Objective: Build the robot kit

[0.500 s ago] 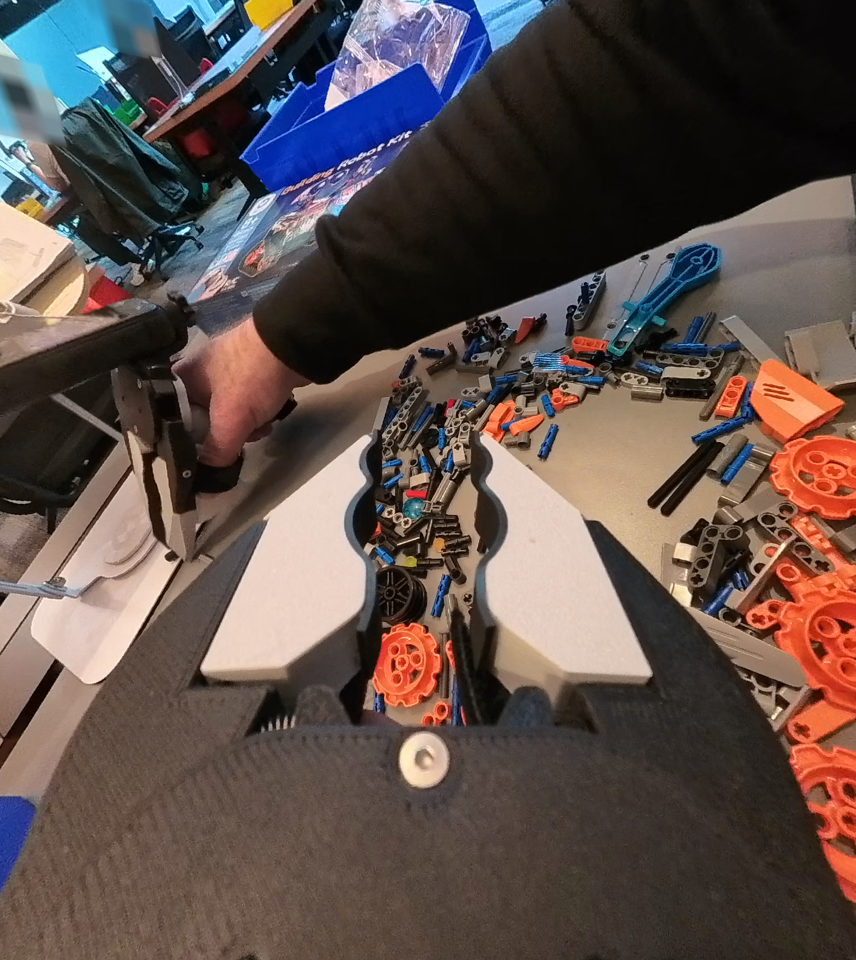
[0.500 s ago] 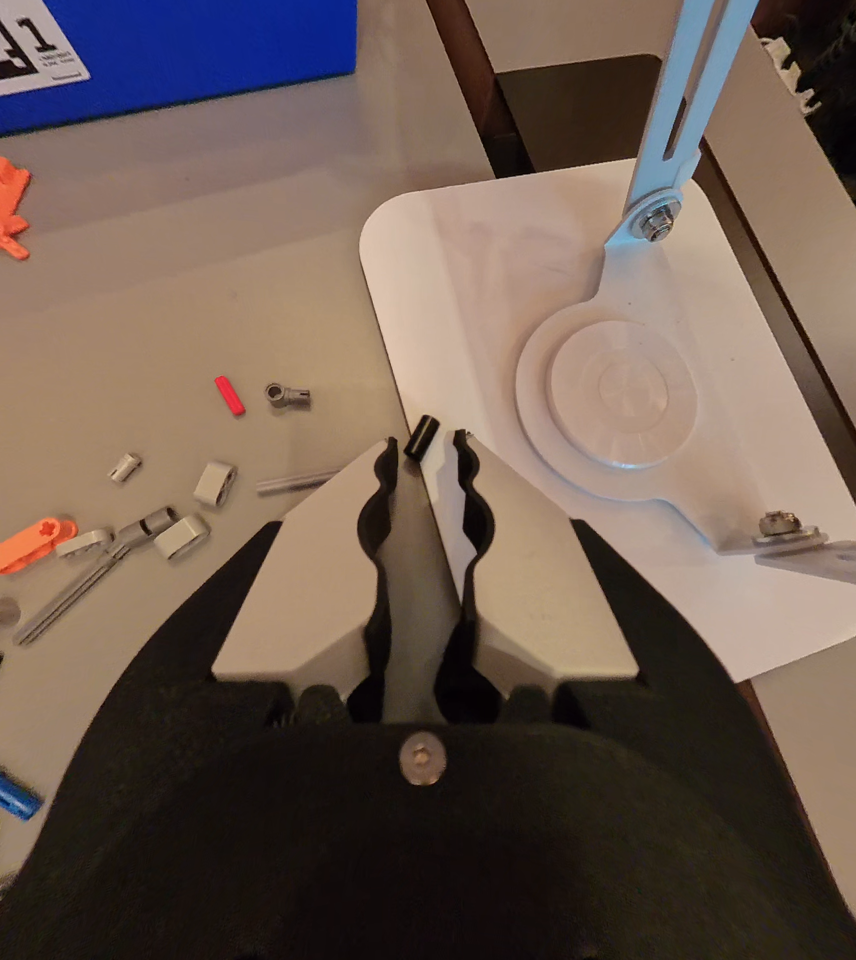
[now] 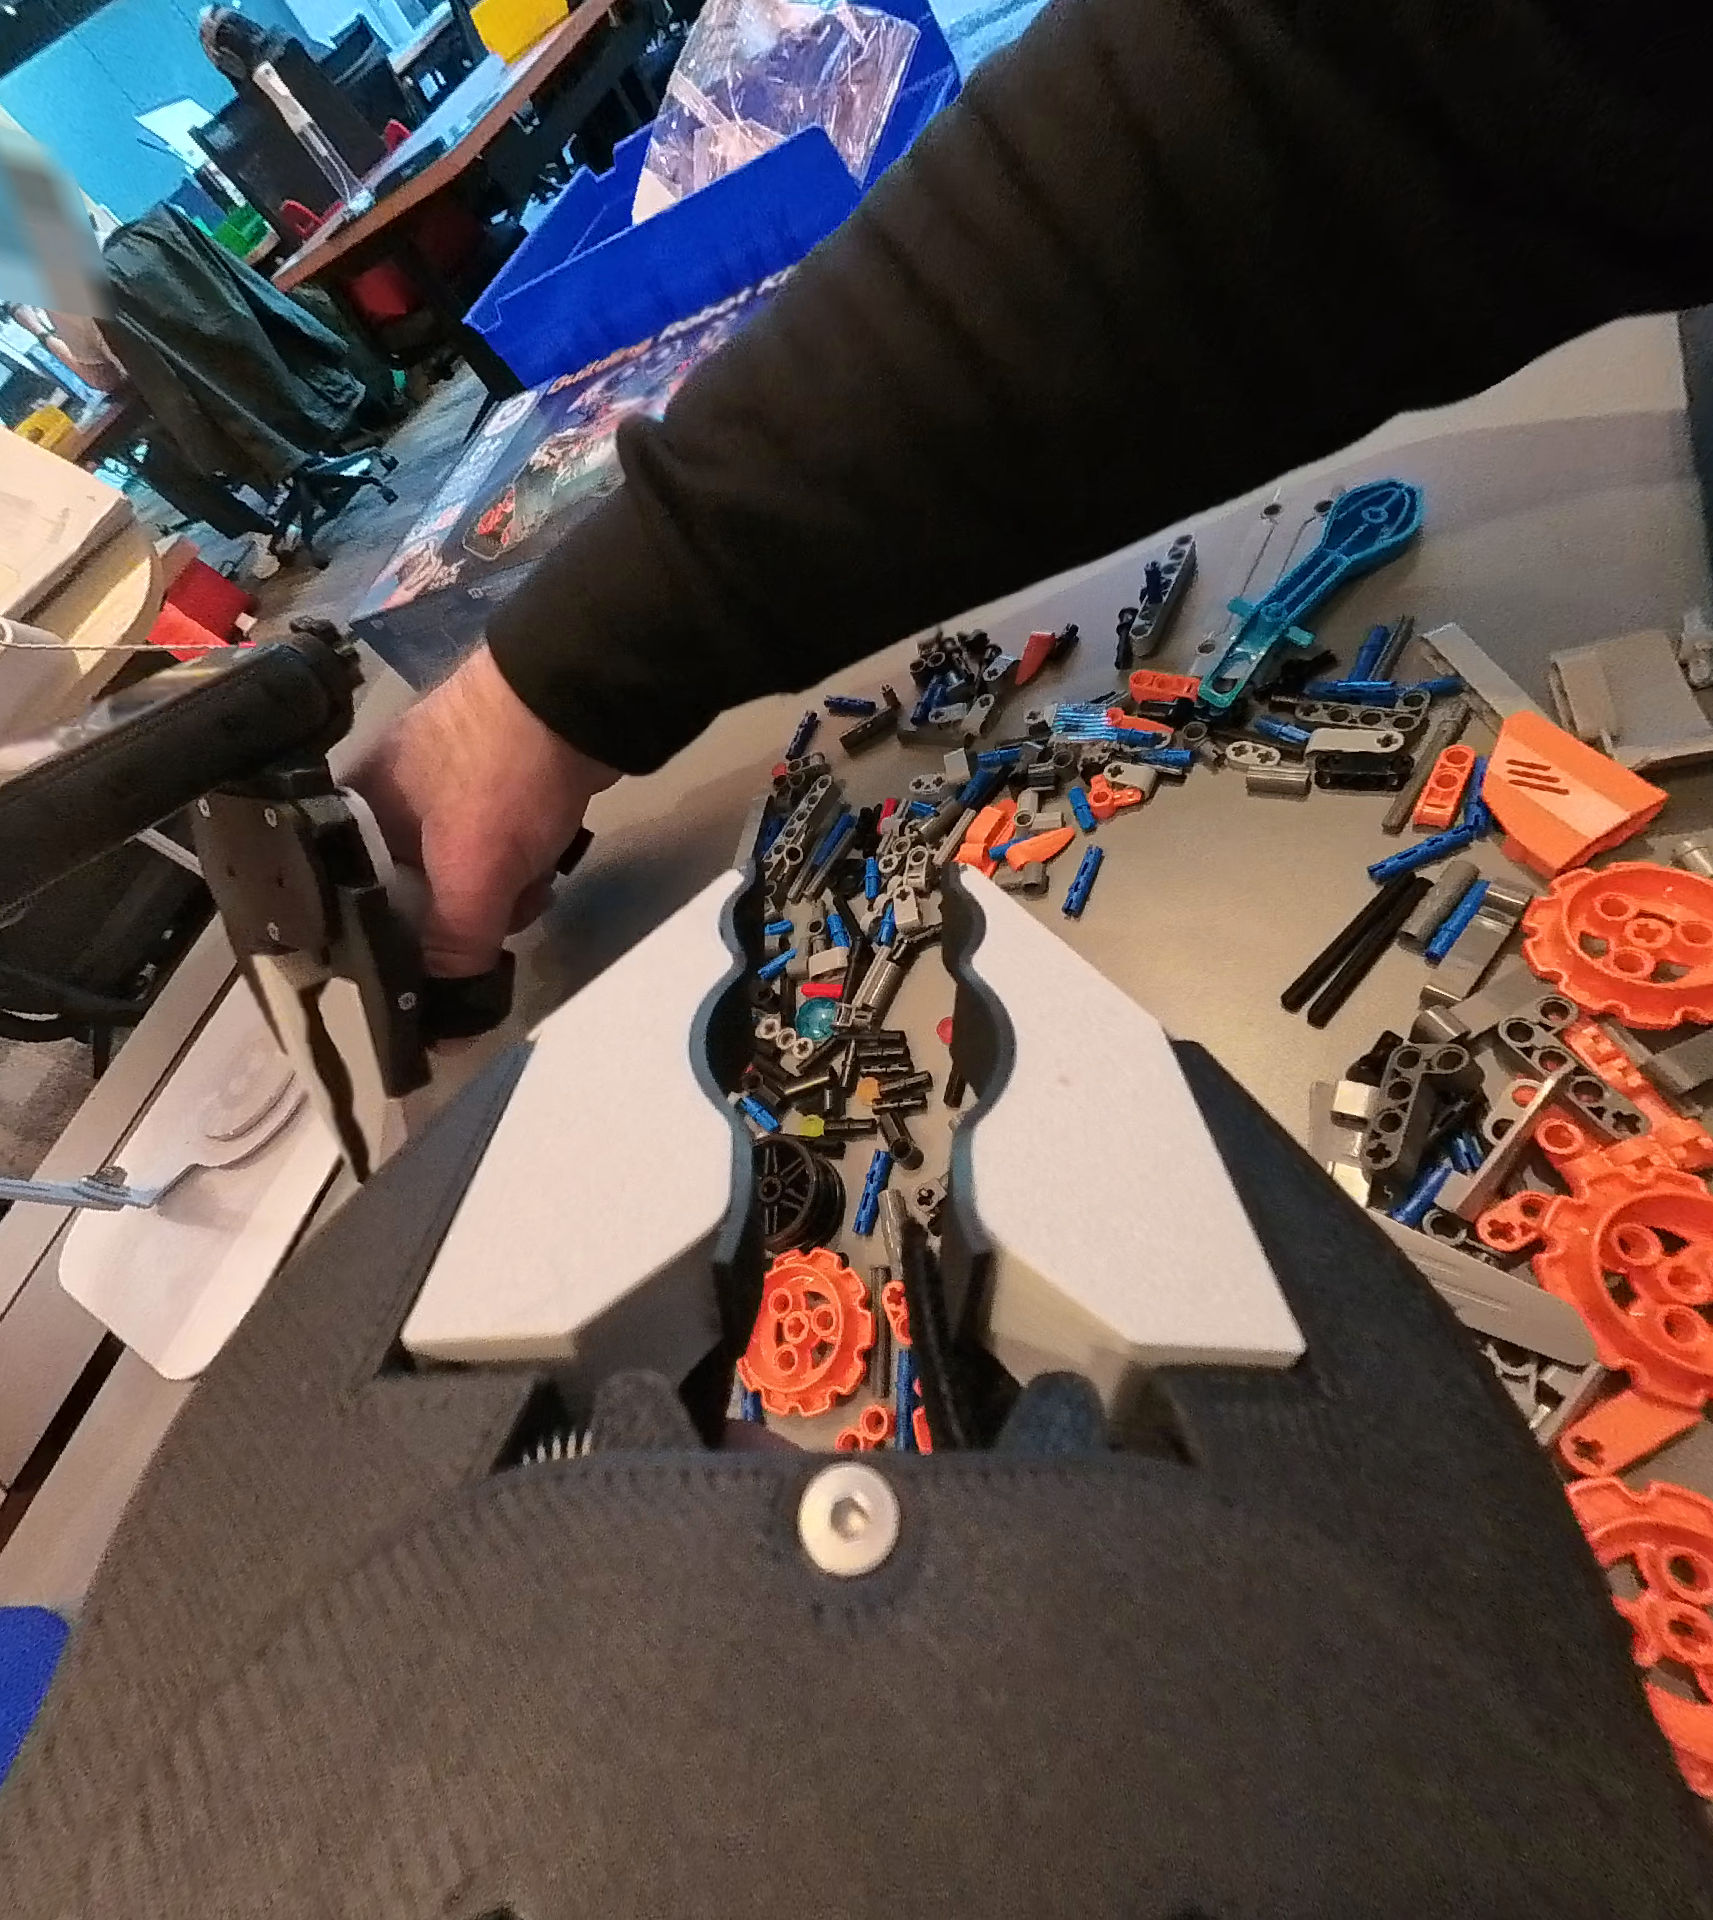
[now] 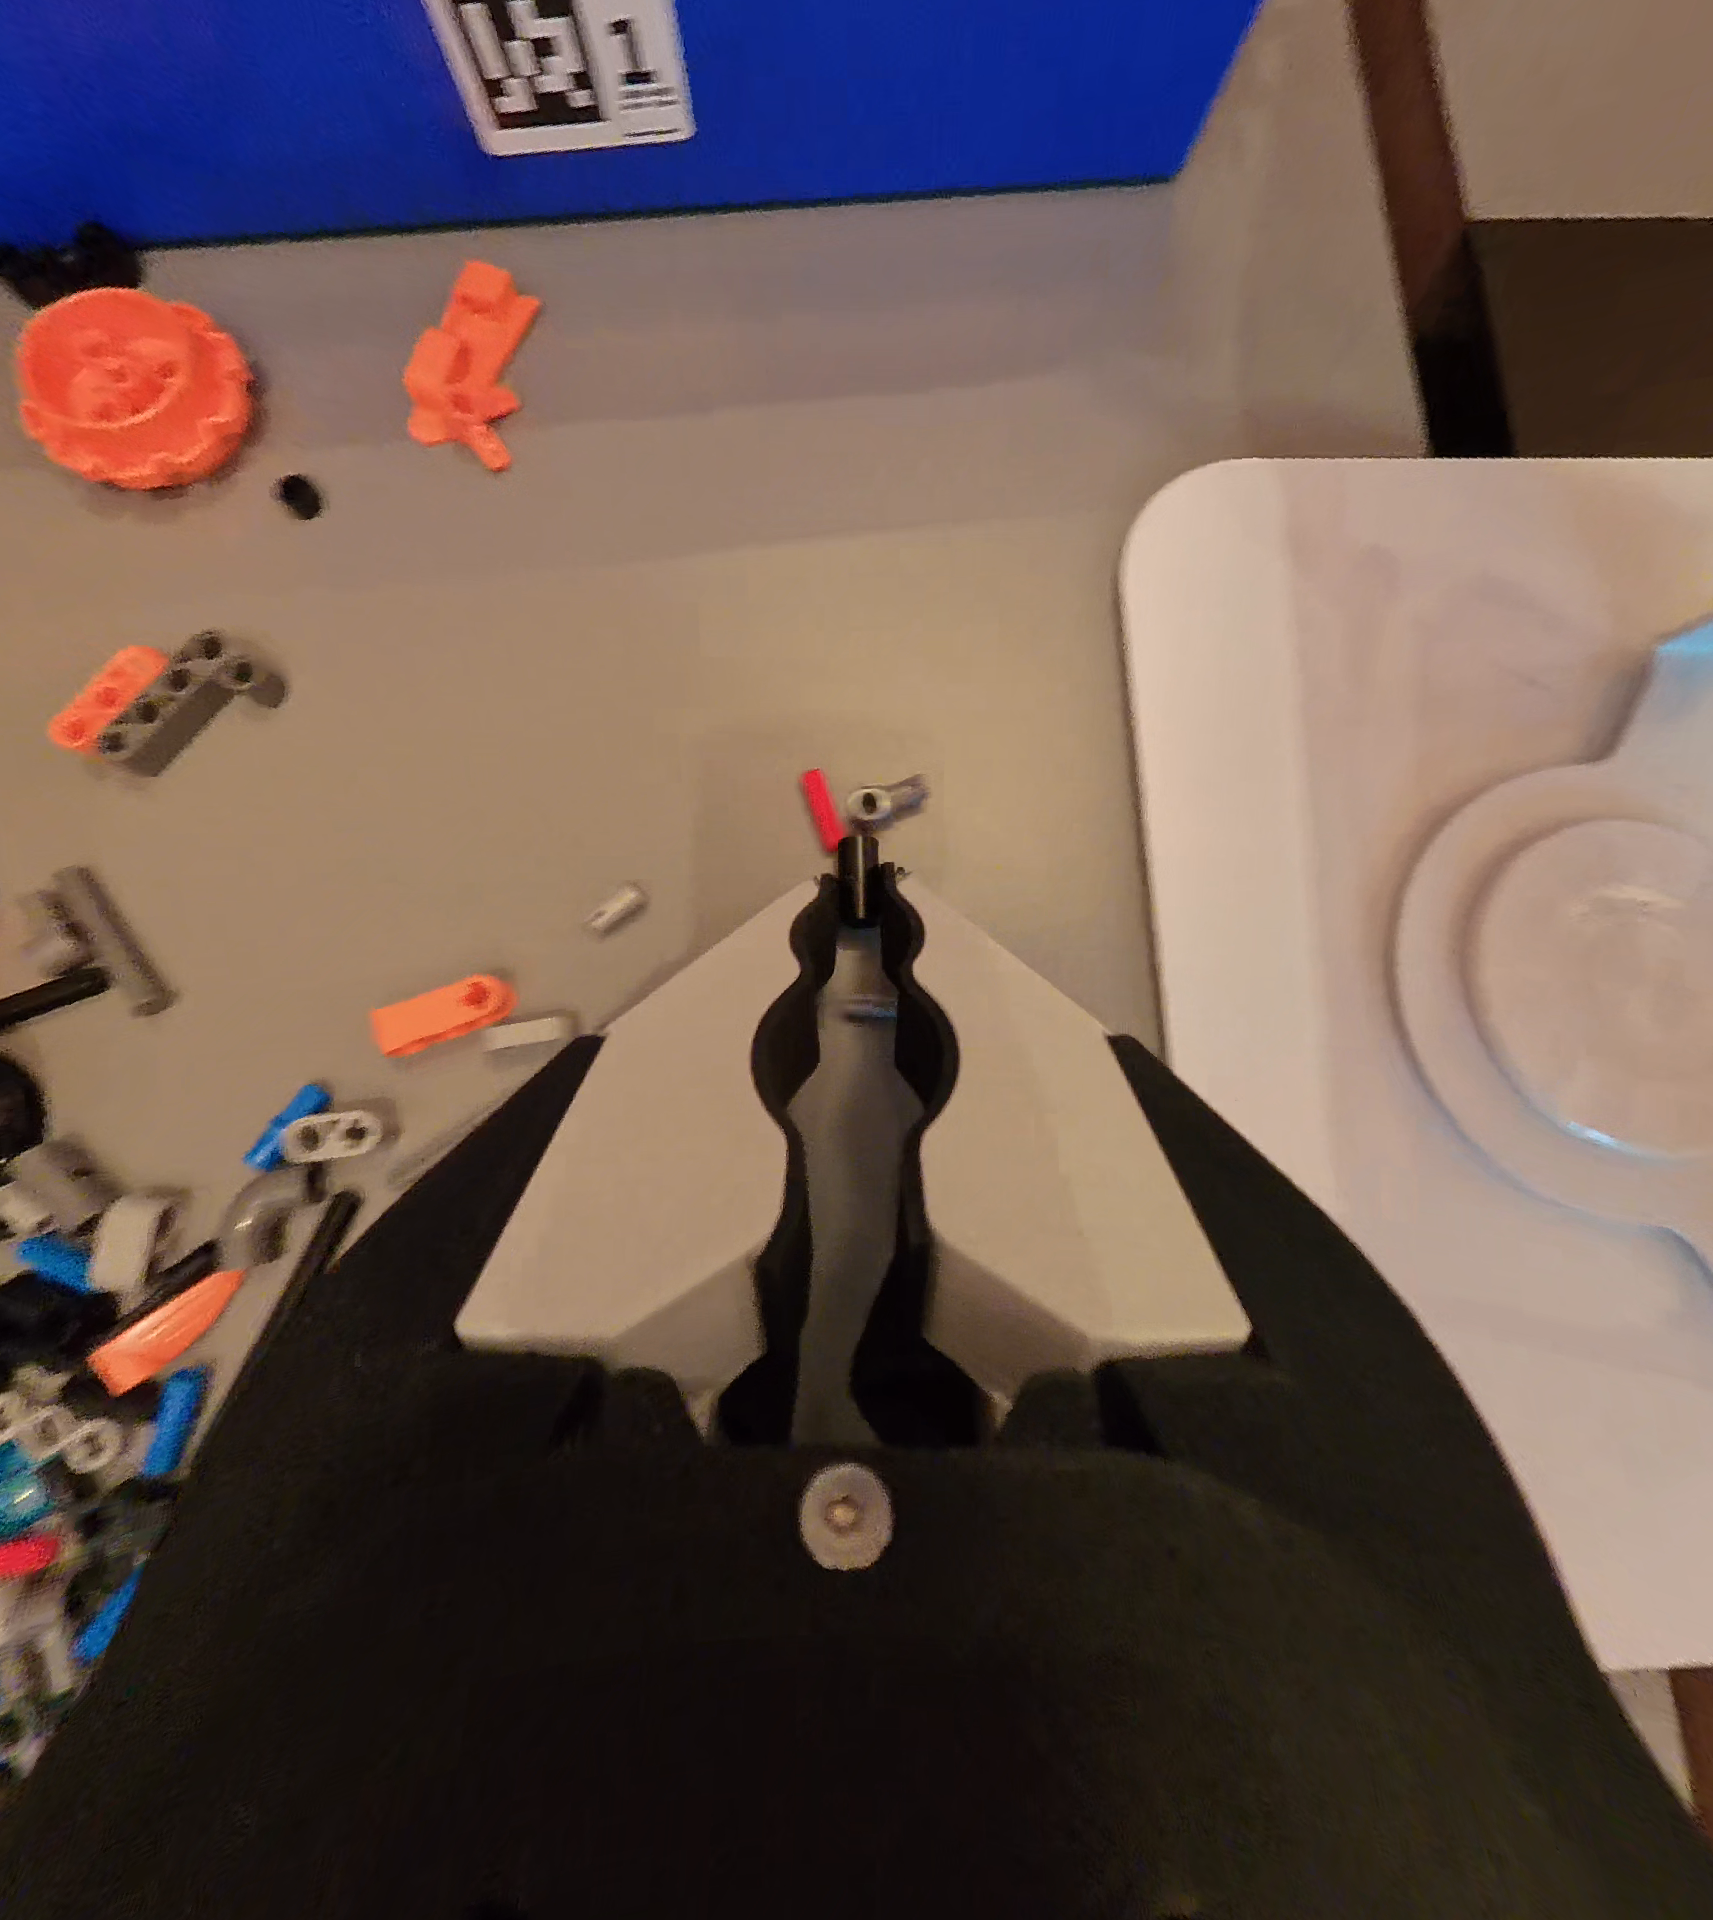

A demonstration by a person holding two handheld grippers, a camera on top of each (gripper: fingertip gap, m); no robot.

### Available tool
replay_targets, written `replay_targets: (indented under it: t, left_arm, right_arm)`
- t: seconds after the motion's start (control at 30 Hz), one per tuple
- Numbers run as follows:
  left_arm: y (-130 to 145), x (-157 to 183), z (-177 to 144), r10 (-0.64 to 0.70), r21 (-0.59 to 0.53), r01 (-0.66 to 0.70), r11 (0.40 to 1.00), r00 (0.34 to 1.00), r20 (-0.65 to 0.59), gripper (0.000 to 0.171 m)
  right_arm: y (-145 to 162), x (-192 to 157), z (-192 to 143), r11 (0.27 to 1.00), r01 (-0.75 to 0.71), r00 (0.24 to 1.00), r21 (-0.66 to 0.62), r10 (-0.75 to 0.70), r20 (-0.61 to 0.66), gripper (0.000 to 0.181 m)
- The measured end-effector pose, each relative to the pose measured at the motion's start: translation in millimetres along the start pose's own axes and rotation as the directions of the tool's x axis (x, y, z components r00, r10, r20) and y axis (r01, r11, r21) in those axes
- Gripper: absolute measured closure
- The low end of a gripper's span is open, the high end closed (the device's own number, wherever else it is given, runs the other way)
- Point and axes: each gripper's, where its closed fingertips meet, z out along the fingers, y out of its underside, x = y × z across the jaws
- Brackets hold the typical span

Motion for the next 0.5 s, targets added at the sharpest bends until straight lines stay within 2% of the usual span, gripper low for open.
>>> replay_targets:
  t: [0.2,0.4,0.5]
  left_arm:
    - [-5.2,-4.1,-5.7,-0.001,0.020,0.001,1.000,1.000,0.005,0.141]
    - [-10.3,7.4,-5.0,0.032,0.027,-0.032,0.999,0.999,-0.020,0.139]
    - [-12.6,12.8,-4.0,0.043,0.033,-0.042,0.999,0.998,-0.034,0.139]
  right_arm:
    - [14.9,-55.8,-15.9,0.995,0.072,0.991,-0.062,-0.065,0.118,0.175]
    - [37.3,-115.2,-39.3,0.986,0.131,0.970,-0.102,-0.106,0.220,0.175]
    - [39.6,-129.7,-47.0,0.986,0.134,0.968,-0.096,-0.110,0.227,0.163]
